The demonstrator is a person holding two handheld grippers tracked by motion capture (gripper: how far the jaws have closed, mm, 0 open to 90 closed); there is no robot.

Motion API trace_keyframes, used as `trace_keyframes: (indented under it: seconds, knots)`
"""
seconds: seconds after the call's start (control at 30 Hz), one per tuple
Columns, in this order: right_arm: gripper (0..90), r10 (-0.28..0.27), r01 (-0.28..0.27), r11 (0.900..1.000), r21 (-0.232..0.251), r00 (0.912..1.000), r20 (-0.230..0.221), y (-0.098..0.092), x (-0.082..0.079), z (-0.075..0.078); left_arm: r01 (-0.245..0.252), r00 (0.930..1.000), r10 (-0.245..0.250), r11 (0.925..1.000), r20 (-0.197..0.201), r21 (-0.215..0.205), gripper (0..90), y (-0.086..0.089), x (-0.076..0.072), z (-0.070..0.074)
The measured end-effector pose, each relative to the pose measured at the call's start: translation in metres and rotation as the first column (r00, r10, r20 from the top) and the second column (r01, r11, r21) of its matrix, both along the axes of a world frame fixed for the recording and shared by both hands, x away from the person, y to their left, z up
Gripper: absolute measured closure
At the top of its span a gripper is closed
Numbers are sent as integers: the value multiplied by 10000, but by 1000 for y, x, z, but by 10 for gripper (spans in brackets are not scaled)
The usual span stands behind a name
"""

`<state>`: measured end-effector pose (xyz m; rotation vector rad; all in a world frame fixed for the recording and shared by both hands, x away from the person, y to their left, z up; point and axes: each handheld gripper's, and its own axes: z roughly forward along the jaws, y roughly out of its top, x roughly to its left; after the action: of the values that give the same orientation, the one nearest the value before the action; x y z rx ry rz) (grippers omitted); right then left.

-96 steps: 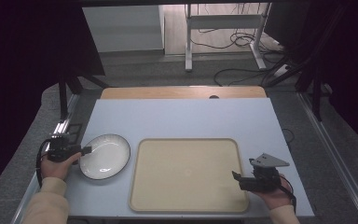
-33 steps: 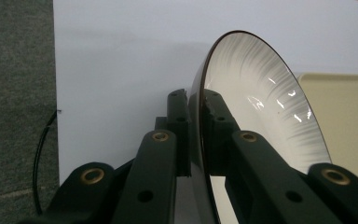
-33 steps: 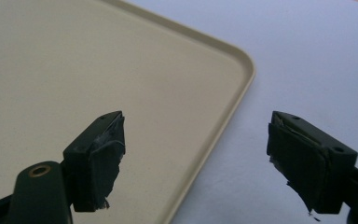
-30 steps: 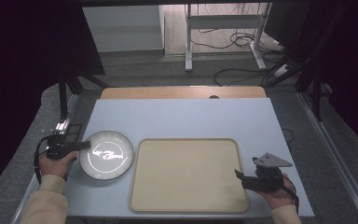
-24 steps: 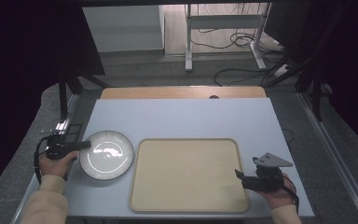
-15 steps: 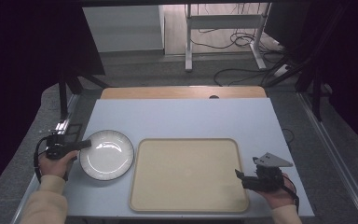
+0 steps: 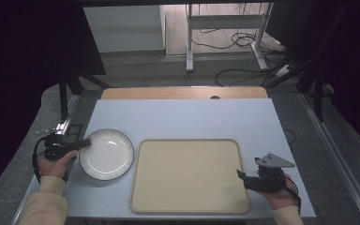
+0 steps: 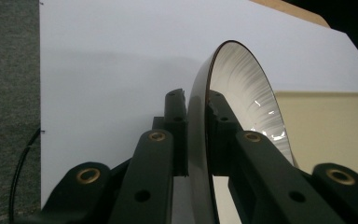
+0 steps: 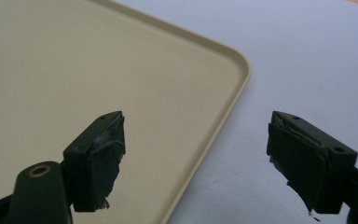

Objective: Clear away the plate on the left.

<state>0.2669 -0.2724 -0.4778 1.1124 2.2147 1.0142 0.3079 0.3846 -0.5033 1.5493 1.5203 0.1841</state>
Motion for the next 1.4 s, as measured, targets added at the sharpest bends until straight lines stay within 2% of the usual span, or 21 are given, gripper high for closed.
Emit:
trace_keyframes:
  seconds: [0.5, 0.87, 1.27, 1.4]
  knots:
    - [196, -7, 7, 10000, 22, 10000, 15, 1, 0, 1, -210, 9977, 228, 9994, 645, -285, 809, 0, -8, 16]
    - [196, -37, 37, 10000, 27, 10000, 0, 0, 1, 0, 118, 9957, -76, 9989, 925, -446, 803, -9, -10, 27]
    - [198, -100, 100, 9998, 142, 9999, -13, -1, 1, 0, 322, 9910, -193, 9948, 1322, -963, 803, -14, -14, 37]
    - [198, -101, 101, 9999, 110, 9999, -9, 0, 1, 0, 449, 9893, -302, 9938, 1426, -1014, 803, -17, -16, 41]
